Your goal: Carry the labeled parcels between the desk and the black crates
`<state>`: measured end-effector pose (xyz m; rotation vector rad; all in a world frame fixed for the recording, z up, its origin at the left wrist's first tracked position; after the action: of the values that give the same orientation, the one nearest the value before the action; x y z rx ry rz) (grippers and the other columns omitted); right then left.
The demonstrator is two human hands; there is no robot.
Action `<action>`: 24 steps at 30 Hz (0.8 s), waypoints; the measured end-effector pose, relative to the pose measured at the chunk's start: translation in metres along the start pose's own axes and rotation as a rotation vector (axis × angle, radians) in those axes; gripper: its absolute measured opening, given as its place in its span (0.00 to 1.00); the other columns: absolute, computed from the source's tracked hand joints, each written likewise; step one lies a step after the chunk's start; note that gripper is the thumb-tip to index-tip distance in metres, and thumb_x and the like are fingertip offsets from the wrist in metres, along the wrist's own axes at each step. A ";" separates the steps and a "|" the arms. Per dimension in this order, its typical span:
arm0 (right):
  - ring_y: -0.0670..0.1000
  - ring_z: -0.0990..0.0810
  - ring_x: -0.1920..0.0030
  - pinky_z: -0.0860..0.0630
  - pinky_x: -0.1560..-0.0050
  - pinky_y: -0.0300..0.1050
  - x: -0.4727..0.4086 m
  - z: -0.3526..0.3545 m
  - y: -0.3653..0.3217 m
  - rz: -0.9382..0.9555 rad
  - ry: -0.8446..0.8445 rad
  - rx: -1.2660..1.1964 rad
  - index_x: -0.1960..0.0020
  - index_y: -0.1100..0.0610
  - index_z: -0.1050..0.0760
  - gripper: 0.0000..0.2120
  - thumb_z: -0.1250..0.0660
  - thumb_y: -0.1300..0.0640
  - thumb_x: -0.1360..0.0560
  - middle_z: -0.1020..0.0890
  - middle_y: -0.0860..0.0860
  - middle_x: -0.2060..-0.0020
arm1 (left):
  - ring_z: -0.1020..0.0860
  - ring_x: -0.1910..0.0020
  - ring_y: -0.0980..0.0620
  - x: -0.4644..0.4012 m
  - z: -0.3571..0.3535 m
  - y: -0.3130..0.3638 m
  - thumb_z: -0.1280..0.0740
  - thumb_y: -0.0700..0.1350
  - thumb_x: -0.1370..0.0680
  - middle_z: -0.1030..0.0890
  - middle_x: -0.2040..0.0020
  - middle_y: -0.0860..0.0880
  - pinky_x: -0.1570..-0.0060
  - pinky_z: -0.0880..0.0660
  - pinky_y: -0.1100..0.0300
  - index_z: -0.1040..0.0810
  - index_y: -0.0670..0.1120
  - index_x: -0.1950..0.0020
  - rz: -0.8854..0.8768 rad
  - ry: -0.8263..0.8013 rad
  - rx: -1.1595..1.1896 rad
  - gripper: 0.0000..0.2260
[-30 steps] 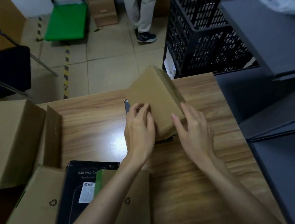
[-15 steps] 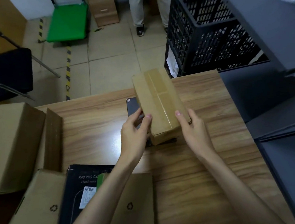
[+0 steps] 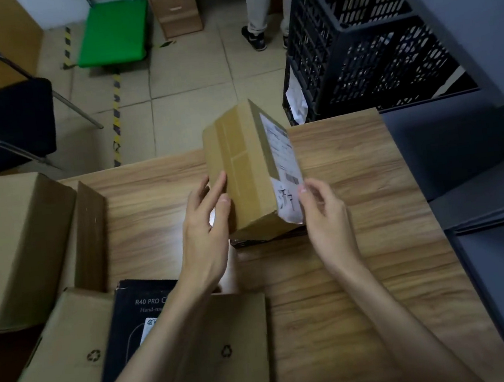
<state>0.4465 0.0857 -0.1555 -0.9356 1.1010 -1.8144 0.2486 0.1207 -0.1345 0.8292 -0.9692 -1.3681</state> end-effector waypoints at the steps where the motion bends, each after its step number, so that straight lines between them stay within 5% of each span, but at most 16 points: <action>1: 0.48 0.22 0.39 0.24 0.38 0.47 -0.004 -0.002 0.006 -0.052 -0.017 -0.022 0.34 0.54 0.26 0.18 0.37 0.45 0.19 0.20 0.46 0.43 | 0.37 0.26 0.65 0.001 0.002 0.000 0.39 0.55 0.17 0.36 0.22 0.57 0.38 0.38 0.78 0.29 0.53 0.24 0.019 0.006 -0.004 0.22; 3: 0.49 0.21 0.40 0.26 0.40 0.41 -0.010 -0.008 0.015 -0.128 -0.064 -0.056 0.32 0.58 0.27 0.20 0.34 0.49 0.20 0.20 0.47 0.44 | 0.37 0.25 0.63 0.000 0.005 -0.001 0.37 0.64 0.21 0.38 0.21 0.59 0.32 0.37 0.69 0.31 0.50 0.22 0.062 0.019 0.009 0.31; 6: 0.46 0.21 0.38 0.26 0.35 0.45 -0.010 -0.017 0.020 -0.165 -0.138 -0.117 0.31 0.58 0.26 0.31 0.31 0.39 0.26 0.18 0.50 0.40 | 0.33 0.26 0.59 -0.002 0.009 -0.010 0.34 0.73 0.29 0.35 0.22 0.58 0.27 0.34 0.57 0.32 0.49 0.21 0.170 0.031 0.091 0.43; 9: 0.36 0.20 0.47 0.26 0.45 0.33 -0.006 -0.022 0.015 -0.123 -0.199 -0.145 0.38 0.54 0.22 0.13 0.34 0.49 0.19 0.16 0.45 0.46 | 0.25 0.32 0.57 -0.004 0.009 -0.023 0.33 0.67 0.26 0.24 0.29 0.55 0.33 0.27 0.59 0.24 0.54 0.29 0.225 -0.042 0.169 0.29; 11: 0.36 0.21 0.45 0.27 0.42 0.32 -0.005 -0.023 0.010 -0.105 -0.216 -0.156 0.34 0.52 0.24 0.14 0.35 0.52 0.19 0.17 0.42 0.45 | 0.19 0.42 0.57 -0.006 0.007 -0.031 0.36 0.56 0.17 0.16 0.42 0.55 0.46 0.25 0.68 0.19 0.55 0.38 0.238 -0.079 0.226 0.12; 15: 0.43 0.25 0.36 0.31 0.34 0.43 0.000 -0.029 0.010 -0.036 -0.221 -0.038 0.28 0.47 0.28 0.19 0.38 0.45 0.18 0.21 0.43 0.36 | 0.18 0.57 0.66 -0.006 0.003 -0.044 0.43 0.46 0.13 0.14 0.57 0.62 0.58 0.24 0.72 0.21 0.47 0.37 0.309 -0.082 0.272 0.13; 19: 0.36 0.24 0.40 0.30 0.38 0.32 0.004 -0.035 0.009 -0.028 -0.197 -0.078 0.27 0.51 0.29 0.20 0.42 0.47 0.16 0.21 0.42 0.37 | 0.18 0.56 0.63 -0.002 0.002 -0.050 0.43 0.46 0.13 0.14 0.56 0.62 0.56 0.23 0.69 0.22 0.46 0.36 0.318 -0.096 0.301 0.13; 24: 0.38 0.25 0.36 0.31 0.37 0.32 0.010 -0.034 -0.007 0.028 -0.194 -0.107 0.26 0.50 0.31 0.19 0.43 0.49 0.15 0.21 0.42 0.36 | 0.17 0.47 0.57 0.001 0.014 -0.031 0.43 0.51 0.13 0.14 0.46 0.56 0.44 0.23 0.59 0.22 0.45 0.32 0.265 -0.099 0.298 0.17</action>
<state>0.4108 0.0900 -0.1596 -1.1282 1.0914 -1.6167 0.2237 0.1187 -0.1568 0.8242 -1.3329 -1.0589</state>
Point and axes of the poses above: each hand's wrist, its own x-axis away from the middle knuckle, its own z-axis out of the back of the hand, y = z × x, the point moved 4 cm from there along -x, towards the middle knuckle
